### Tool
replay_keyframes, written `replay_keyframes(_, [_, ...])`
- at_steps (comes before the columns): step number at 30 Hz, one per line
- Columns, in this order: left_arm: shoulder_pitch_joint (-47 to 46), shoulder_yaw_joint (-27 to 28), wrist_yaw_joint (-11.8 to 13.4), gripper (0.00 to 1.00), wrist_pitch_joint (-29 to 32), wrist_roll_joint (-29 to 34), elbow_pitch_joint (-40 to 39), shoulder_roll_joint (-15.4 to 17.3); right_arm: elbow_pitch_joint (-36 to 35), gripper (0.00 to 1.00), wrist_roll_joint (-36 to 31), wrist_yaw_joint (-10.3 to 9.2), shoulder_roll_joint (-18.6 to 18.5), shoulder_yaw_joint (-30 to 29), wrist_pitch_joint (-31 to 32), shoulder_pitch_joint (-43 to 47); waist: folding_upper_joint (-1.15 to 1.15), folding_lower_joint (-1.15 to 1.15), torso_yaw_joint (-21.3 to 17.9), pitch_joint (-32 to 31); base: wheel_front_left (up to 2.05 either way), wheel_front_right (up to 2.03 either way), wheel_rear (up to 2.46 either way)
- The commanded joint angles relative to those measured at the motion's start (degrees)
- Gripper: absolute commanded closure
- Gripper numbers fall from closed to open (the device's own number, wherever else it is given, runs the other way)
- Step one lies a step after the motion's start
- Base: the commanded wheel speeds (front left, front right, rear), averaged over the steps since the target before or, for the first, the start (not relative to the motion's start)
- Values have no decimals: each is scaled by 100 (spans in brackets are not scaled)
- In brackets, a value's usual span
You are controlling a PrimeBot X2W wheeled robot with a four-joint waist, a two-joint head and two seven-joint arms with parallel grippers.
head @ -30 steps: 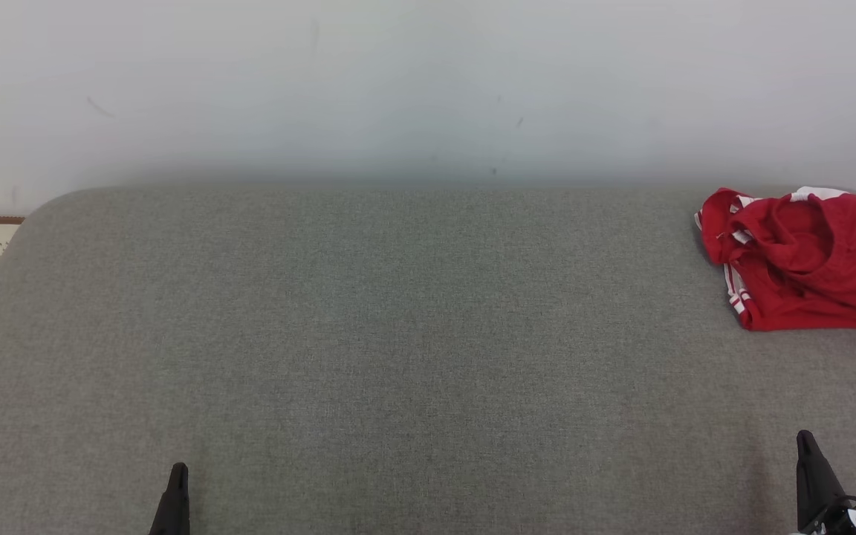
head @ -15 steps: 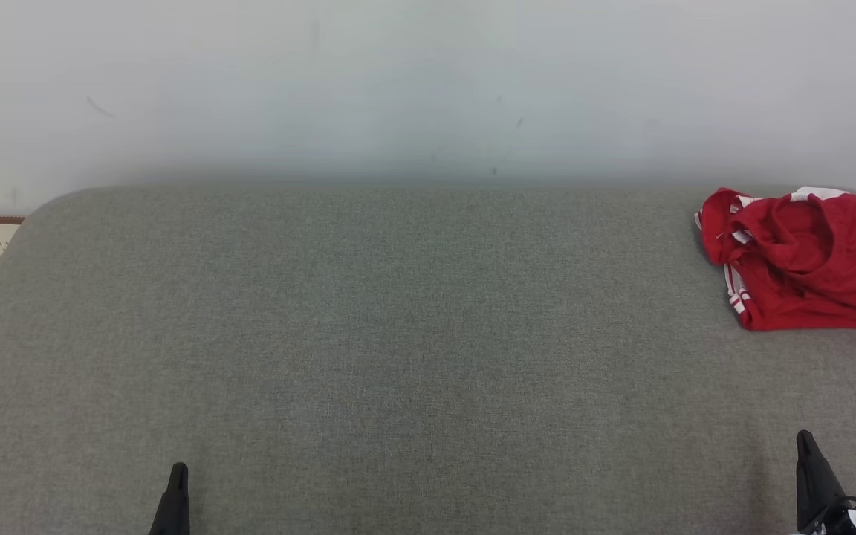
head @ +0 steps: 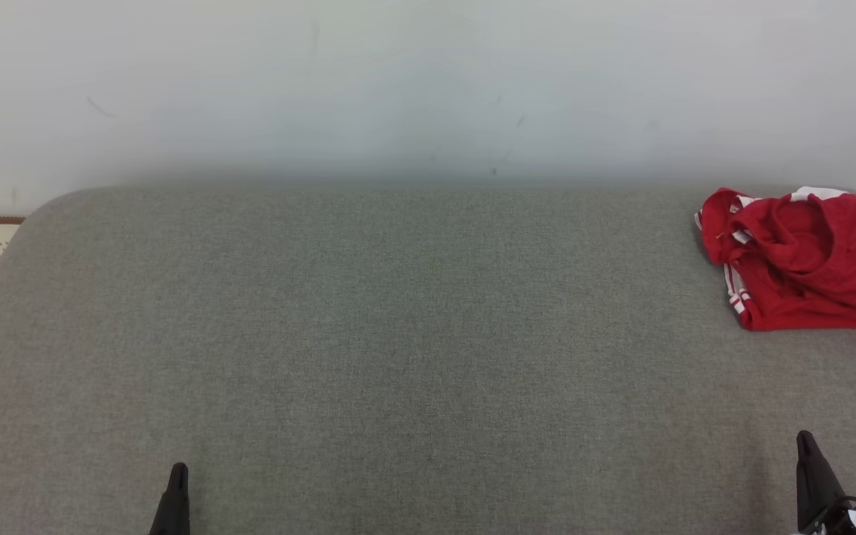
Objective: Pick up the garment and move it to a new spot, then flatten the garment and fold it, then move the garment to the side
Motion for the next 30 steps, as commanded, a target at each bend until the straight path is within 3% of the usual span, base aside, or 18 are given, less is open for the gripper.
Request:
replay_keyframes(1, [-56,4,-18,100,0,-20,8,-4,9,100,-19,2,16,-8,15,-22,0,0,0,0,0,0,0])
replay_keyframes(30, [-56,3,-18,100,-1,-21,8,-4,9,100,-36,2,27,-25,28,-26,0,0,0,0,0,0,0])
